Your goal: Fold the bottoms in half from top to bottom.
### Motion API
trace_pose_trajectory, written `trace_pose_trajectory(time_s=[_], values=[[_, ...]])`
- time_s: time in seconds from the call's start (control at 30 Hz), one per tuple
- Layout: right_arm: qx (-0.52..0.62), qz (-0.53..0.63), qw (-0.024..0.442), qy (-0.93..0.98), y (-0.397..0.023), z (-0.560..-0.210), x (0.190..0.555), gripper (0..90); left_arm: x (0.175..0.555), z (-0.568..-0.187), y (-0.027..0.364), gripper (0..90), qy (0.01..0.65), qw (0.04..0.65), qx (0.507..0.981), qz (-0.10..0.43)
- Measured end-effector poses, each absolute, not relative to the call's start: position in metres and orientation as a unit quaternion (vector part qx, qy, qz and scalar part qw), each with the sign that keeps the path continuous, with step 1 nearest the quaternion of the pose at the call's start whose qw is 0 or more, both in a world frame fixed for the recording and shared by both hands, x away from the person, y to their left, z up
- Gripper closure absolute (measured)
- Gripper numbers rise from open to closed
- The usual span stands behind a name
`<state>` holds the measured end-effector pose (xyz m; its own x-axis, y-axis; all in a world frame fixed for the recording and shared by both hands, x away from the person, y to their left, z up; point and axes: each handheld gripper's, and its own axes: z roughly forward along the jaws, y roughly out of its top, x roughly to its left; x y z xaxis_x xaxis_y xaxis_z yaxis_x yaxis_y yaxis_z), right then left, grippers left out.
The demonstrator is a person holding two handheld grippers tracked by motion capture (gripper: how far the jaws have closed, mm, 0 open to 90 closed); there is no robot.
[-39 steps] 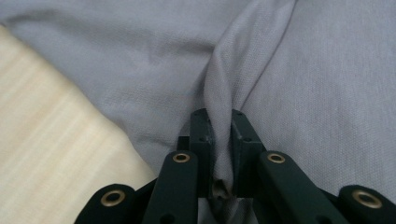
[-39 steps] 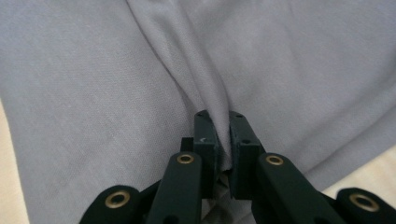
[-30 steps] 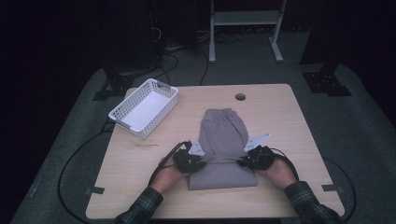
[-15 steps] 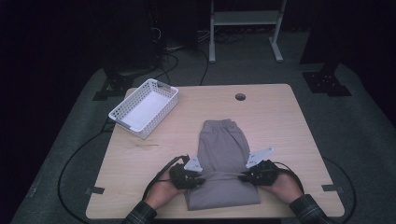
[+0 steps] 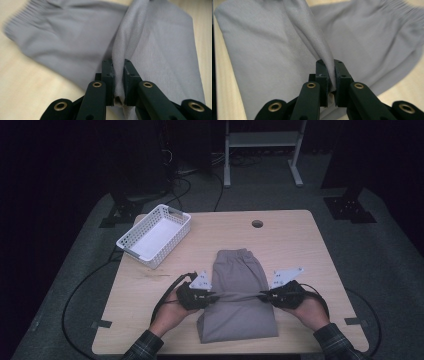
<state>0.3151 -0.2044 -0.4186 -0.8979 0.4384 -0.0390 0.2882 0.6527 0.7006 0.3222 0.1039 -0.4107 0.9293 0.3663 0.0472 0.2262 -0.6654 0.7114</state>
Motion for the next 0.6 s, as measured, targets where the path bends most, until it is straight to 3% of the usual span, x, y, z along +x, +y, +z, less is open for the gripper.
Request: trace_pose_trajectory(time_s=[0.37, 0.6], values=[[0.214, 0.39, 0.138, 0.885, -0.206, -0.385, 0.349, 83.6, 0.361, -0.376, 0.103, 82.2, 0.173, 0.393, 0.891, 0.146], [0.228, 0.389, 0.135, 0.882, -0.204, -0.378, 0.373, 83.5, 0.383, -0.375, 0.104, 82.2, 0.188, 0.398, 0.885, 0.152]])
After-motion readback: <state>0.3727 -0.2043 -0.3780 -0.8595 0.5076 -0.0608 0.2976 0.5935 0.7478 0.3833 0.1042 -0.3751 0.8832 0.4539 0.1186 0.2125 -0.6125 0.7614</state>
